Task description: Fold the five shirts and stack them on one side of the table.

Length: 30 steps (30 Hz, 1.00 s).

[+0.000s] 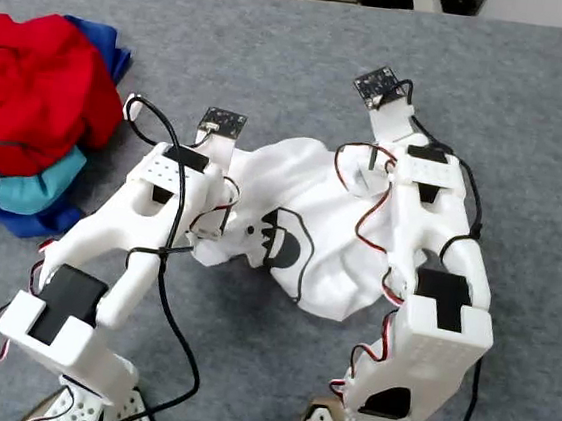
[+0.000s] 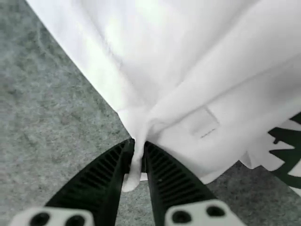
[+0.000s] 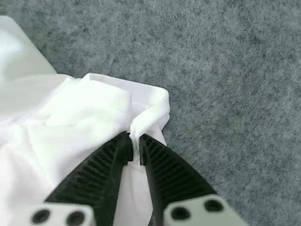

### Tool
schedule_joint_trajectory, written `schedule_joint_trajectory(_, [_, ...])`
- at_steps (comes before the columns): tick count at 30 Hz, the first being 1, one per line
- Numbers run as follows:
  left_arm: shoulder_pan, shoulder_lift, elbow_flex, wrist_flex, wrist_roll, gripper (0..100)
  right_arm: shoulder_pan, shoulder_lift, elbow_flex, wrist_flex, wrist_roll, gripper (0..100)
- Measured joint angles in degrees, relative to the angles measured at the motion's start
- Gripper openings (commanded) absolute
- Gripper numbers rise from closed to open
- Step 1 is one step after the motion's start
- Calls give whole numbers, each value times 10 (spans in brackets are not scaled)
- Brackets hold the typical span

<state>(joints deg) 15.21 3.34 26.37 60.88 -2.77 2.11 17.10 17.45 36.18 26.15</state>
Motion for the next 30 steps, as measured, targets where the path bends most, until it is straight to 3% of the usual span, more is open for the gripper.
schedule_joint_trajectory(3, [0, -1, -13, 19, 0, 18, 0, 0, 0, 0, 4, 1])
schedule_joint_trajectory(7, [-18, -4, -105, 126, 0, 18, 1, 0, 0, 0, 14, 1])
schedule_joint_trajectory(10, [-57, -33, -219, 210, 0, 18, 18, -2, -7, 3, -12, 1])
schedule_joint_trajectory(14, [-99, -90, -414, 326, -36, 18, 40, -77, -72, 94, -47, 1])
schedule_joint_trajectory(20, [-122, -160, -665, 392, -60, 18, 40, -265, -326, 268, -55, 1])
schedule_joint_trajectory(30, [-171, -319, -825, 392, -60, 18, 40, -354, -785, 241, -55, 1])
